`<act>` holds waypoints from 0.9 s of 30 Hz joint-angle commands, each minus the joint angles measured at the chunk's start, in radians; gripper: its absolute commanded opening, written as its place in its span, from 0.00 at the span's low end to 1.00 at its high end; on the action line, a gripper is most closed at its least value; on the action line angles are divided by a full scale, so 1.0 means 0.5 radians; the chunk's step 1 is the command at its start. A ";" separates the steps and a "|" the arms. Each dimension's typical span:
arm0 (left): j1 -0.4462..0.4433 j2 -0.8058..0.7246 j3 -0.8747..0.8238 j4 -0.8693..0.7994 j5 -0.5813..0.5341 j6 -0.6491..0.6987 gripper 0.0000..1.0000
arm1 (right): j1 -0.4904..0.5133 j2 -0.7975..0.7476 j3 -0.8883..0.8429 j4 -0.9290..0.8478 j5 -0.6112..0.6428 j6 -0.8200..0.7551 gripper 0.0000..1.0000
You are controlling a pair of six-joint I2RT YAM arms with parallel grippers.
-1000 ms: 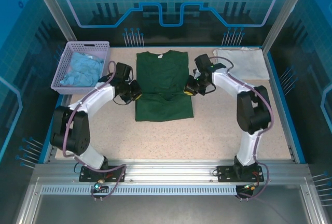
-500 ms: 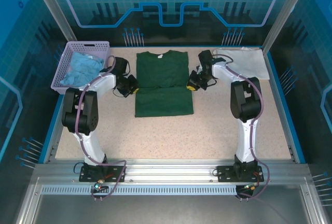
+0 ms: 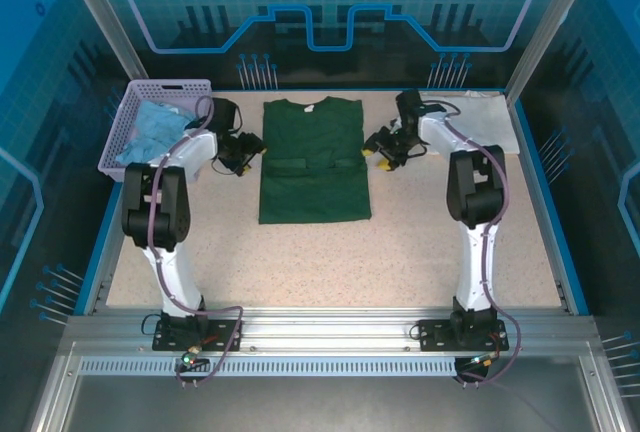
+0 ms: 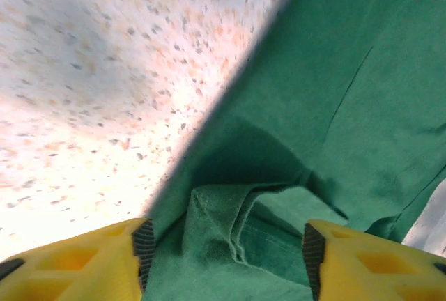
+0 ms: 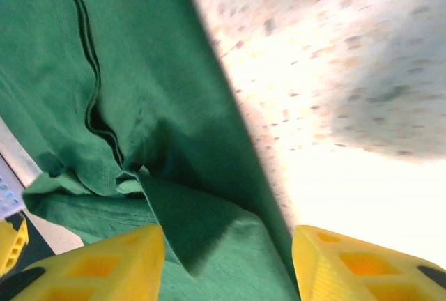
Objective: Fold and stack the t-shirts
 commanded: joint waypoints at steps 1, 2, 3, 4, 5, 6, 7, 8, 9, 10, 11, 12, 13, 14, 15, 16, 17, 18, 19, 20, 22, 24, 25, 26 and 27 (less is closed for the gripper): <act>-0.016 -0.349 -0.110 0.004 -0.099 0.027 0.62 | -0.031 -0.396 -0.257 0.116 -0.016 0.030 0.56; -0.037 -0.424 -0.181 0.042 -0.100 0.008 0.61 | -0.018 -0.476 -0.348 0.150 -0.005 0.010 0.55; -0.072 -0.507 -0.283 0.097 -0.101 -0.018 0.60 | 0.006 -0.567 -0.466 0.179 0.016 -0.008 0.54; -0.133 -0.594 -0.381 0.162 -0.107 -0.032 0.59 | 0.037 -0.647 -0.595 0.227 0.016 -0.011 0.51; -0.205 -0.653 -0.453 0.195 -0.133 -0.041 0.57 | 0.076 -0.714 -0.707 0.295 0.002 -0.007 0.47; -0.293 -0.708 -0.523 0.236 -0.162 -0.048 0.53 | 0.130 -0.772 -0.828 0.372 -0.013 0.003 0.41; -0.385 -0.737 -0.583 0.275 -0.172 -0.054 0.47 | 0.191 -0.805 -0.911 0.429 -0.037 0.007 0.35; -0.456 -0.751 -0.626 0.322 -0.174 -0.084 0.37 | 0.245 -0.812 -0.955 0.459 -0.050 0.001 0.31; -0.527 -0.744 -0.687 0.417 -0.122 -0.119 0.25 | 0.306 -0.807 -0.987 0.477 -0.054 -0.005 0.25; -0.574 -0.707 -0.711 0.502 -0.043 -0.125 0.18 | 0.361 -0.790 -0.997 0.484 -0.032 -0.007 0.20; -0.609 -0.665 -0.698 0.509 -0.021 -0.121 0.14 | 0.404 -0.765 -1.003 0.498 -0.008 -0.001 0.18; -0.638 -0.608 -0.673 0.484 -0.022 -0.114 0.12 | 0.443 -0.725 -1.002 0.528 -0.003 0.010 0.15; -0.653 -0.556 -0.657 0.490 0.005 -0.102 0.12 | 0.472 -0.681 -0.988 0.552 -0.014 0.024 0.13; -0.661 -0.520 -0.664 0.527 0.020 -0.092 0.11 | 0.486 -0.635 -0.970 0.566 -0.017 0.031 0.11; -0.669 -0.481 -0.680 0.567 -0.004 -0.074 0.12 | 0.499 -0.585 -0.941 0.560 0.008 0.030 0.10; -0.673 -0.436 -0.691 0.571 -0.034 -0.068 0.12 | 0.506 -0.539 -0.920 0.547 0.053 0.033 0.10; -0.667 -0.394 -0.690 0.564 -0.043 -0.054 0.12 | 0.511 -0.506 -0.915 0.548 0.075 0.042 0.10; -0.665 -0.351 -0.691 0.546 -0.067 -0.026 0.11 | 0.522 -0.475 -0.927 0.567 0.087 0.058 0.10; -0.669 -0.315 -0.705 0.512 -0.108 -0.010 0.12 | 0.537 -0.448 -0.945 0.585 0.091 0.066 0.10; -0.667 -0.299 -0.736 0.502 -0.128 -0.013 0.13 | 0.553 -0.432 -0.963 0.590 0.102 0.073 0.10; -0.666 -0.300 -0.844 0.516 -0.143 -0.025 0.20 | 0.582 -0.419 -1.034 0.620 0.110 0.082 0.11; -0.666 -0.360 -1.005 0.579 -0.118 -0.048 0.21 | 0.610 -0.444 -1.140 0.657 0.140 0.101 0.11; -0.667 -0.395 -1.070 0.596 -0.107 -0.055 0.21 | 0.622 -0.458 -1.198 0.683 0.147 0.116 0.12; -0.667 -0.432 -1.139 0.602 -0.092 -0.050 0.22 | 0.636 -0.474 -1.262 0.710 0.142 0.130 0.13; -0.668 -0.471 -1.199 0.581 -0.082 -0.036 0.22 | 0.656 -0.498 -1.326 0.733 0.153 0.137 0.15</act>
